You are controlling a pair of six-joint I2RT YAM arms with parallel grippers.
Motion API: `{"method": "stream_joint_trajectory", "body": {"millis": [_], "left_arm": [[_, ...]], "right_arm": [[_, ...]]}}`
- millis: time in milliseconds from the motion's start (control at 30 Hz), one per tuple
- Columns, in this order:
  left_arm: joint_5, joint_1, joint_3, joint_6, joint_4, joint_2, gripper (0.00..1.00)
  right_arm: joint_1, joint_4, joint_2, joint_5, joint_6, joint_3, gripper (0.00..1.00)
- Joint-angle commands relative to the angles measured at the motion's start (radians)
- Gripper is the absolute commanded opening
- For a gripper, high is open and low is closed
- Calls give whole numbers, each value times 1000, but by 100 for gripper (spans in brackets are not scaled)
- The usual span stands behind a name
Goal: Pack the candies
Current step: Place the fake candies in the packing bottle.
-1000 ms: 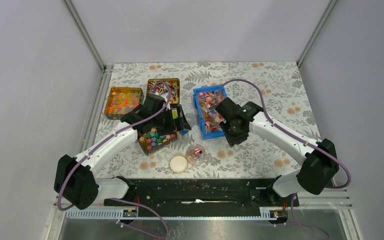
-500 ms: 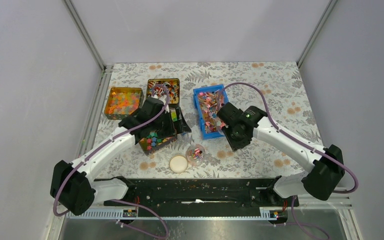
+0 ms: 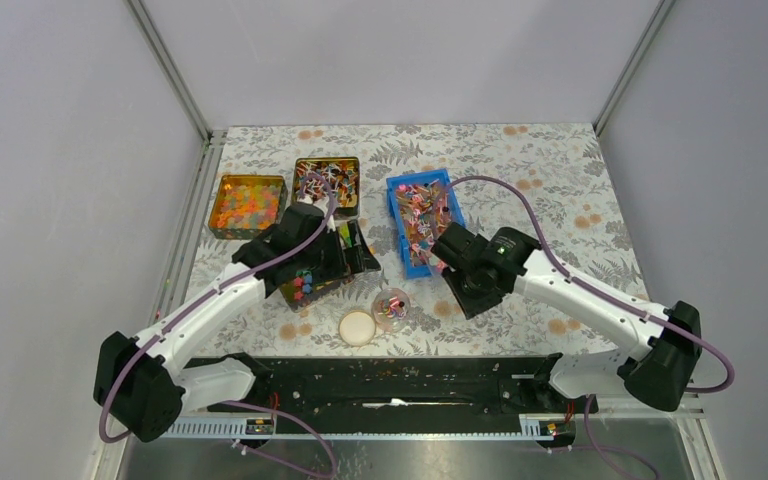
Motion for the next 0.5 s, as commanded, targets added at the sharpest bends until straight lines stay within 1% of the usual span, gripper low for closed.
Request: {"method": "stream_joint_trajectory", "body": {"millis": [0, 233, 467], "left_arm": [[-19, -5, -18, -14, 41, -47, 99], [-27, -7, -36, -20, 33, -79, 99], [-54, -7, -51, -24, 11, -128, 99]], "right_arm": [[54, -41, -49, 26, 58, -11, 0], [129, -84, -78, 20, 103, -3, 0], [224, -131, -91, 16, 107, 24, 0]]}}
